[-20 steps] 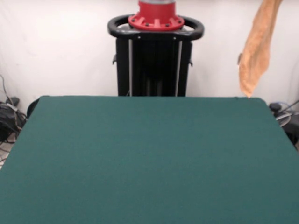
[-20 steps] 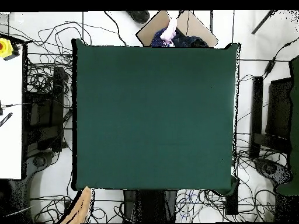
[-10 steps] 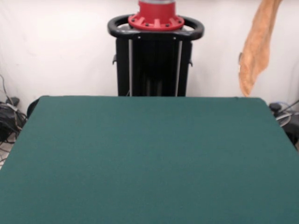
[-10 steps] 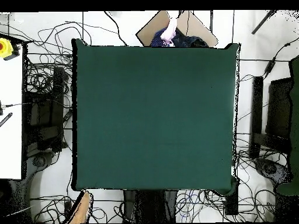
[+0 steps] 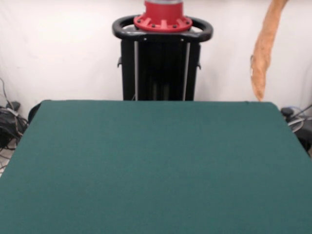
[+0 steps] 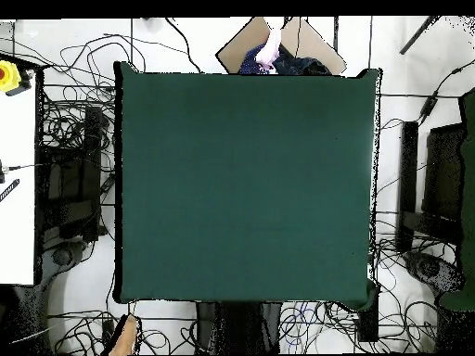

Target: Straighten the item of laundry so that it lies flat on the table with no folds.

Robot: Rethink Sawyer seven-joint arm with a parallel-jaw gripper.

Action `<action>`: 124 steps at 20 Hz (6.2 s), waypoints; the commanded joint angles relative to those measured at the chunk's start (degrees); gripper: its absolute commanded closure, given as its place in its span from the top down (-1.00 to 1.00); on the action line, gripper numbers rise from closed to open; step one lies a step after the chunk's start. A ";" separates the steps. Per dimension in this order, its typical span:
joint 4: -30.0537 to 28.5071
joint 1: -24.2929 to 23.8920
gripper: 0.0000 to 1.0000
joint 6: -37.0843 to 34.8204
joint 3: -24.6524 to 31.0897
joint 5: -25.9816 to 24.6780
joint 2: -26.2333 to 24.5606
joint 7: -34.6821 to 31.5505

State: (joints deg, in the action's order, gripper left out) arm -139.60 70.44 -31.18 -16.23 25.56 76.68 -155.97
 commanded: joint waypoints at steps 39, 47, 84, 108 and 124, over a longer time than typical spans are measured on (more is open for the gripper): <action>-5.61 -63.16 -1.00 11.27 20.84 -13.71 -5.07 7.38; 4.77 -73.49 -1.00 10.58 26.18 -22.10 -13.46 9.08; 40.19 -80.82 -1.00 -4.82 39.88 -38.59 -31.40 7.09; 32.73 -71.44 1.00 4.08 29.66 -45.86 -28.68 -5.32; 10.25 -70.77 1.00 13.07 25.52 -44.66 -17.54 -7.66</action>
State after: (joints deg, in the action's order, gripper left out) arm -119.90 -1.89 -23.29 13.30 -19.47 57.23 -155.13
